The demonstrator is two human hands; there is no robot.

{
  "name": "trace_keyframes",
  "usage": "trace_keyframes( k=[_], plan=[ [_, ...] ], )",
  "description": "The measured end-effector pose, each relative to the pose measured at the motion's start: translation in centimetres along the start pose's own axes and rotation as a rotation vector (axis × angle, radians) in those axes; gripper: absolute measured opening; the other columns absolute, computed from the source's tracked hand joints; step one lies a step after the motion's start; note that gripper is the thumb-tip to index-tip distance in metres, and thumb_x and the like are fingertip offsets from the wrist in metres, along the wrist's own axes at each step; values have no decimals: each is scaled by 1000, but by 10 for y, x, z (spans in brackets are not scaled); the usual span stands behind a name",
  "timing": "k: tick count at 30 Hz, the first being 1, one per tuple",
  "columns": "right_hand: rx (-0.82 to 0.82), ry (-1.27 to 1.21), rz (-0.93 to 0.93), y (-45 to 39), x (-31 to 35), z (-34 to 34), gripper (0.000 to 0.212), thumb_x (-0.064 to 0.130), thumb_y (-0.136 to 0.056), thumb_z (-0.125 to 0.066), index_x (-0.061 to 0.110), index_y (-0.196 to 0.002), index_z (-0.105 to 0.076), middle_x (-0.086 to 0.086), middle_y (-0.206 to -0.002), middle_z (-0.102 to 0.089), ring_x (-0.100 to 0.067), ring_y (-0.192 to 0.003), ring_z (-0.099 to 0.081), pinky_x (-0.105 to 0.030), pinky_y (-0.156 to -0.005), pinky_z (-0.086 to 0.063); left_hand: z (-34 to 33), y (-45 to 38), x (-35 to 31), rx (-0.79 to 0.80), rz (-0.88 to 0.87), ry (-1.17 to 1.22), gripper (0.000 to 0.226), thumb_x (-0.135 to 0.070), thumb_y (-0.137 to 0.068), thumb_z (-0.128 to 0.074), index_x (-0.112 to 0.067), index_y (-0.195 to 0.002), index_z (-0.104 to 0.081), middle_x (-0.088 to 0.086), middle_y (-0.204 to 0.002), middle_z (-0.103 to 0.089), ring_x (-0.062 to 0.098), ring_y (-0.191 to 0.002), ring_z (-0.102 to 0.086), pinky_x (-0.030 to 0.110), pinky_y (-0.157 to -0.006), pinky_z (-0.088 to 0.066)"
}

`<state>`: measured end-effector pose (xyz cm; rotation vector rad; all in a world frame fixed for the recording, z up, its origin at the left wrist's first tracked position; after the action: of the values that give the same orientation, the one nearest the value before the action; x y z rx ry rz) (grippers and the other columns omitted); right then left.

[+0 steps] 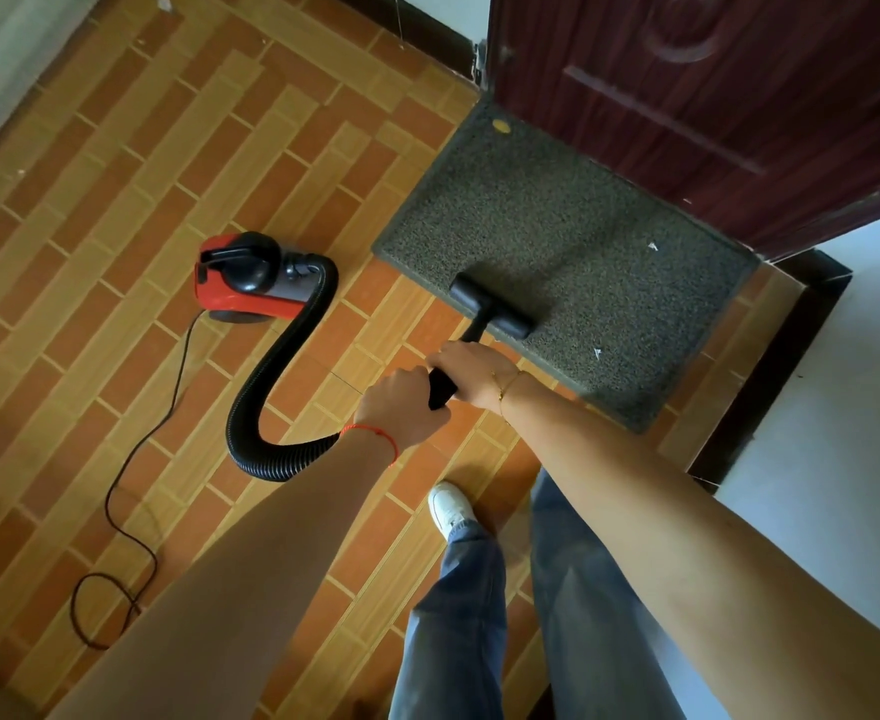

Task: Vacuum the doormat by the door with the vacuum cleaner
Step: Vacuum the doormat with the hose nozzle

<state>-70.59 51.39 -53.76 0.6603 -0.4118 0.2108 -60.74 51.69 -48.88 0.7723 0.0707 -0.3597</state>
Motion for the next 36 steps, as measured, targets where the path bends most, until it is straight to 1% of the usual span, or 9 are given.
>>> trace_keyframes(
  k=[3,7,12,15,20,26,30,33,36],
  plan=[
    [-4,8,-4,-2,-13,2,20,-3,-89,-51,12,-100,-58,-10,-107,-60,-27,-91,-66,-33,-71,-51,-1,-11,-8,12,-13,-8,22,-34,-86,-53,-14,-96,-55,-2,-69,-52,17,-60,-55,28,-51,-44],
    [-19,12,-12,-9,-38,16,24,-3,-89,-51,11,-105,-61,-9,-107,-63,-26,-93,-67,-37,-76,-55,8,-32,-25,16,-29,-17,23,-35,-86,-53,-15,-97,-52,-1,-70,-52,20,-64,-58,31,-54,-48],
    [-19,40,-14,-23,-81,42,24,-1,-89,-52,12,-106,-61,-8,-108,-62,-27,-97,-66,-41,-78,-57,25,-71,-55,6,-8,25,21,-34,-85,-54,-14,-92,-51,-3,-67,-48,20,-59,-53,28,-48,-39],
    [-28,62,0,-31,-109,63,26,-1,-91,-51,13,-111,-60,-6,-112,-61,-24,-101,-65,-37,-82,-55,36,-99,-74,2,13,82,19,-31,-85,-55,-13,-90,-54,-3,-66,-48,15,-53,-48,26,-44,-34],
    [-9,172,55,-48,-157,100,26,3,-92,-51,14,-114,-59,-6,-116,-58,-23,-106,-61,-33,-75,-48,59,-143,-109,1,32,134,16,-29,-84,-55,-13,-87,-53,-1,-68,-52,21,-59,-55,27,-48,-40],
    [19,217,150,-66,-210,148,17,9,-91,-57,14,-107,-59,-4,-112,-58,-19,-110,-57,-36,-87,-53,86,-197,-151,12,38,184,15,-28,-85,-54,-15,-91,-54,-2,-66,-51,16,-55,-52,24,-43,-34],
    [28,200,149,-74,-245,178,10,7,-90,-56,13,-98,-59,-3,-105,-59,-19,-101,-58,-31,-80,-50,103,-229,-176,42,45,254,14,-29,-83,-55,-15,-82,-54,-3,-62,-50,15,-52,-50,23,-41,-30],
    [32,206,135,-82,-266,197,11,5,-90,-52,13,-94,-59,-3,-103,-60,-19,-97,-60,-28,-73,-44,114,-248,-190,42,61,325,12,-27,-81,-55,-15,-81,-54,-1,-64,-52,19,-55,-53,22,-42,-34],
    [49,207,113,-88,-281,210,11,4,-89,-53,13,-92,-59,-2,-103,-62,-19,-95,-62,-30,-75,-49,125,-263,-201,41,59,348,13,-27,-81,-54,-15,-84,-55,-1,-66,-54,20,-57,-56,23,-44,-38]
  ],
)
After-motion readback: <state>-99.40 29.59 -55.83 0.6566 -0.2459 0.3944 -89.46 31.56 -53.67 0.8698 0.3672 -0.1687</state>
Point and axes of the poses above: each hand's wrist, its own y-axis away from the middle knuckle, its own z-axis out of the back of the hand, x = y × z, the point moved 5 cm from there along -y, towards the middle knuckle
